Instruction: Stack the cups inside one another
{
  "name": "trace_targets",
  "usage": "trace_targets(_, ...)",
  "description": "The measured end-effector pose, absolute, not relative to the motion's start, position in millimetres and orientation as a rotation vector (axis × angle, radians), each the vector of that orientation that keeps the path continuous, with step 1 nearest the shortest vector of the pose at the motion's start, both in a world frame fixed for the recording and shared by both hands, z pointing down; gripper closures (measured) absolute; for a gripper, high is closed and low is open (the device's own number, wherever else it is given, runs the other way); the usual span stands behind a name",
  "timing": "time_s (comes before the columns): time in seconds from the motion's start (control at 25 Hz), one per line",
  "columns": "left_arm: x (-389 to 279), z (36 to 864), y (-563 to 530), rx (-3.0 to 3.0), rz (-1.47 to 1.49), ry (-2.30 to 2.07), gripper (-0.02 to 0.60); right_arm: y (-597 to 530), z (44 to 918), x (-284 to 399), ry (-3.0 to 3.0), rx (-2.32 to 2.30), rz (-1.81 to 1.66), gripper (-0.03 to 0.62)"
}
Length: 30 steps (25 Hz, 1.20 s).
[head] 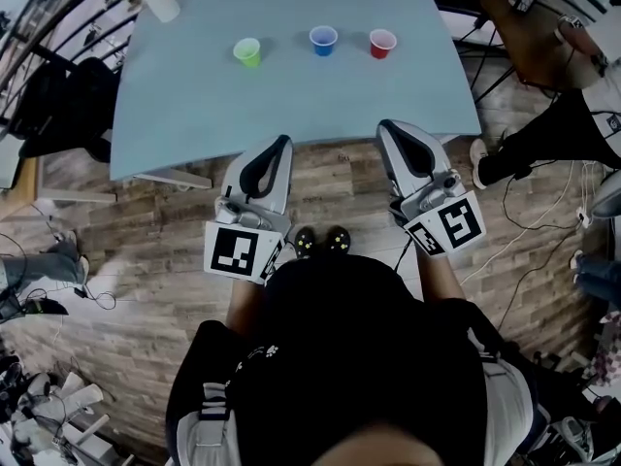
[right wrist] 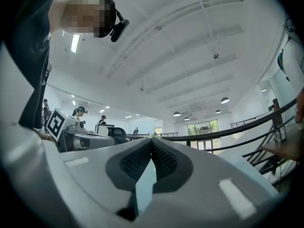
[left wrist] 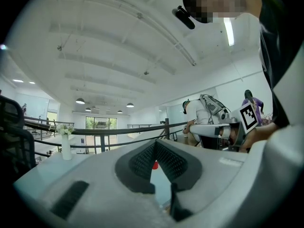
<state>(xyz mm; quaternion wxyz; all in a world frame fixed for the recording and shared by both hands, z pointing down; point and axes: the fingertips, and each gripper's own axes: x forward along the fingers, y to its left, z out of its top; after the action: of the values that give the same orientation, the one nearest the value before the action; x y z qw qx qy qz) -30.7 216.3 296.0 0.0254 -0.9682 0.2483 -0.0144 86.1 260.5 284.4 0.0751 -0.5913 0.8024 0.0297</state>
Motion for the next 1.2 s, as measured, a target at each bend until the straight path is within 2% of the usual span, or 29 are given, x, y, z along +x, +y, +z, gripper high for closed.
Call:
trace_targets(0.56, 1.2, 304.5, 237.8, -2.974, -0.090, 0.797, 0.589, 281.1, 297.5, 122.7, 2.409, -1.750, 0.058, 0.591)
trace_targets(1.2, 3.3, 298.7, 206.3, -2.954, -0.055, 0.825, 0.589, 253.6, 298.1, 123.9, 2.433, -1.711, 0.065, 0.591)
